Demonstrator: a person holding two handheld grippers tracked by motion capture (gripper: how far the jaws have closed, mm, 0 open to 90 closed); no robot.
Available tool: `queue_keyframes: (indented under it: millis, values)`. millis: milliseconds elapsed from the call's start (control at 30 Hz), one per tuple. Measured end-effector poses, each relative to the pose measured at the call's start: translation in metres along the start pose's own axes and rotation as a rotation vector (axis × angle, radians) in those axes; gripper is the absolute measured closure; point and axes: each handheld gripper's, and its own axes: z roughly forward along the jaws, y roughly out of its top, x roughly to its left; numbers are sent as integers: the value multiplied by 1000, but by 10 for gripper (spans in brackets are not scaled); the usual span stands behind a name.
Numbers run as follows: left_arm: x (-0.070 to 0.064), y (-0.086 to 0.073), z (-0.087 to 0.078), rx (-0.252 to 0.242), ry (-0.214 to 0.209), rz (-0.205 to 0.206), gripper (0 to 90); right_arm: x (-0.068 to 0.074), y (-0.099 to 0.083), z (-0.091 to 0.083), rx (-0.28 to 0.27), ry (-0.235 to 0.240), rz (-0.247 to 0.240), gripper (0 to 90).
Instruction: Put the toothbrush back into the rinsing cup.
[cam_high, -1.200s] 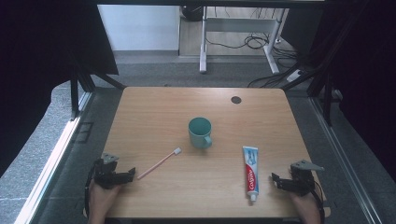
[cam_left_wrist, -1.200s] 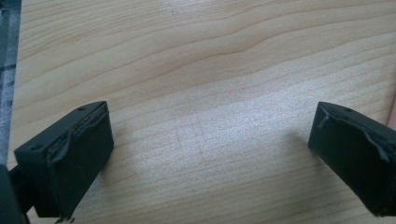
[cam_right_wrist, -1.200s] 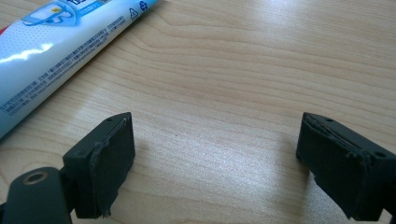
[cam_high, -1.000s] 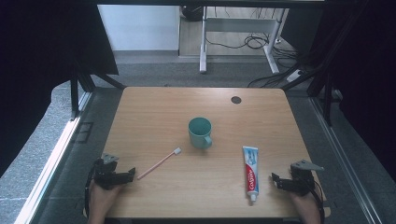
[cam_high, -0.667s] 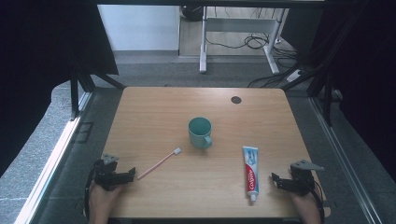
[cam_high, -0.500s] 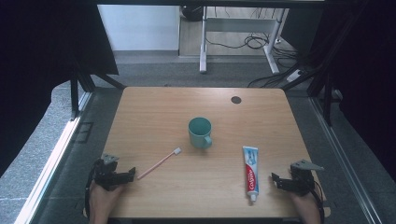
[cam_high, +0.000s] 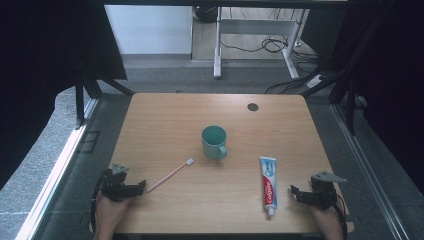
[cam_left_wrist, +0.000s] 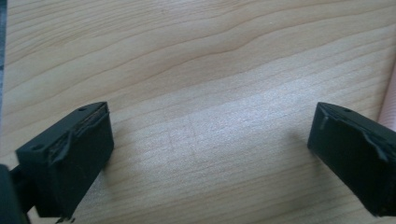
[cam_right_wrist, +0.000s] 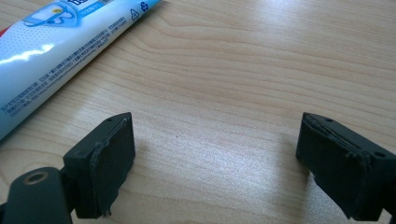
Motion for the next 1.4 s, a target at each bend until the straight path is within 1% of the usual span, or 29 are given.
queue_keyframes:
  millis: [200, 267, 367, 500, 700, 767, 900, 1000, 1167, 1267, 1333, 1367, 1400]
  values:
    - [3, 7, -4, 7, -13, 11, 44, 0, 0, 0, 0, 0, 0, 112]
    - [4, 9, -5, 15, -32, 10, 59, 0, 0, 0, 0, 0, 0, 112]
    - [4, 12, -7, 40, -42, 28, 70, 0, 0, 0, 0, 0, -1, 112]
    - [4, 17, -9, 88, -57, 63, 73, 0, 0, 0, 0, -1, -1, 112]
    - [1, 25, -10, 186, -77, 145, 78, 0, 0, 0, 0, -1, -1, 112]
    - [1, 28, -11, 210, -84, 160, 82, 0, 0, 0, 0, -1, -1, 112]
    - [-1, 34, -11, 261, -77, 208, 101, 0, 0, 0, 0, -1, -1, 112]
    - [-2, 39, -13, 289, -83, 238, 128, 0, 0, 0, 0, -1, -1, 112]
    - [-7, 47, -16, 327, -86, 286, 141, 0, 0, 0, 0, -1, -1, 112]
    - [-12, 52, -17, 351, -88, 319, 145, 0, 0, 0, 0, -1, -1, 112]
    - [-16, 56, -16, 371, -90, 349, 149, 0, 0, 0, 0, -1, -2, 112]
    - [-16, 56, -16, 371, -90, 349, 152, 0, 0, 0, 1, -1, -2, 112]
    - [-20, 59, -16, 385, -96, 366, 156, 0, 0, 0, 1, -1, -2, 112]
